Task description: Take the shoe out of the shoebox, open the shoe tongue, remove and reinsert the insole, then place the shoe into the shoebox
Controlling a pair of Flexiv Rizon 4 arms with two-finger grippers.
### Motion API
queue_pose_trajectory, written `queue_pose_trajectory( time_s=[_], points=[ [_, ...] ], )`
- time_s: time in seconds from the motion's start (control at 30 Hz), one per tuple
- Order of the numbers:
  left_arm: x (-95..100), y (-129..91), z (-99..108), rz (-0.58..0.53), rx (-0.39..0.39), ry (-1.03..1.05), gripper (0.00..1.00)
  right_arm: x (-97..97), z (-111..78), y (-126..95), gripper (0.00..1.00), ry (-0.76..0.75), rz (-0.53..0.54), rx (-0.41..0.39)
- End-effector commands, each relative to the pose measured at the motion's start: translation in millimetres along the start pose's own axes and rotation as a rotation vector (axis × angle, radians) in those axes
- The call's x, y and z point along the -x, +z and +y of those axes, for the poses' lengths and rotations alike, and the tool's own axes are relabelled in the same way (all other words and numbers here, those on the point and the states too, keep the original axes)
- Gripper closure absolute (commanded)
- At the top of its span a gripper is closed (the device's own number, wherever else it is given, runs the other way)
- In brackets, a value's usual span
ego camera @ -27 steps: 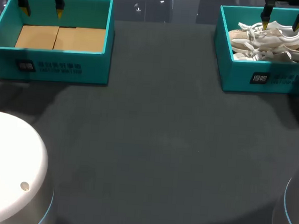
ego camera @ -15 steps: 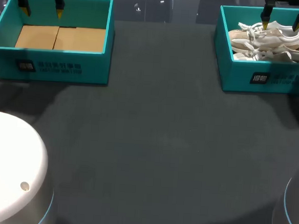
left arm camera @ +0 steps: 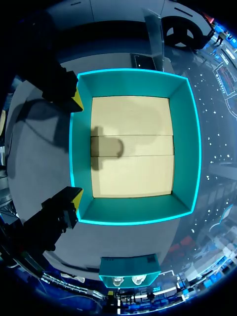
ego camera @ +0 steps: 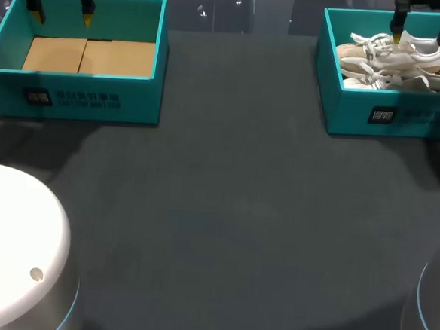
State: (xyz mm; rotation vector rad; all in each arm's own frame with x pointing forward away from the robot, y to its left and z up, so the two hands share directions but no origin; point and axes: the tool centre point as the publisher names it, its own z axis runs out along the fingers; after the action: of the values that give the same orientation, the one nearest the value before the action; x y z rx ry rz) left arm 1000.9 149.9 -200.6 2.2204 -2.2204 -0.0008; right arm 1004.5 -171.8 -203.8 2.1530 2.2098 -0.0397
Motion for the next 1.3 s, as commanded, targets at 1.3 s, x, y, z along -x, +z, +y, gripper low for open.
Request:
queue_pose_trajectory(
  time_s=[1.3],
  points=[
    [0.1, -0.4, 0.3, 0.000, 0.000, 0.000, 0.00, 144.1, 32.7, 82.1, 0.10, -0.034, -0.078, 0.055]
  ],
)
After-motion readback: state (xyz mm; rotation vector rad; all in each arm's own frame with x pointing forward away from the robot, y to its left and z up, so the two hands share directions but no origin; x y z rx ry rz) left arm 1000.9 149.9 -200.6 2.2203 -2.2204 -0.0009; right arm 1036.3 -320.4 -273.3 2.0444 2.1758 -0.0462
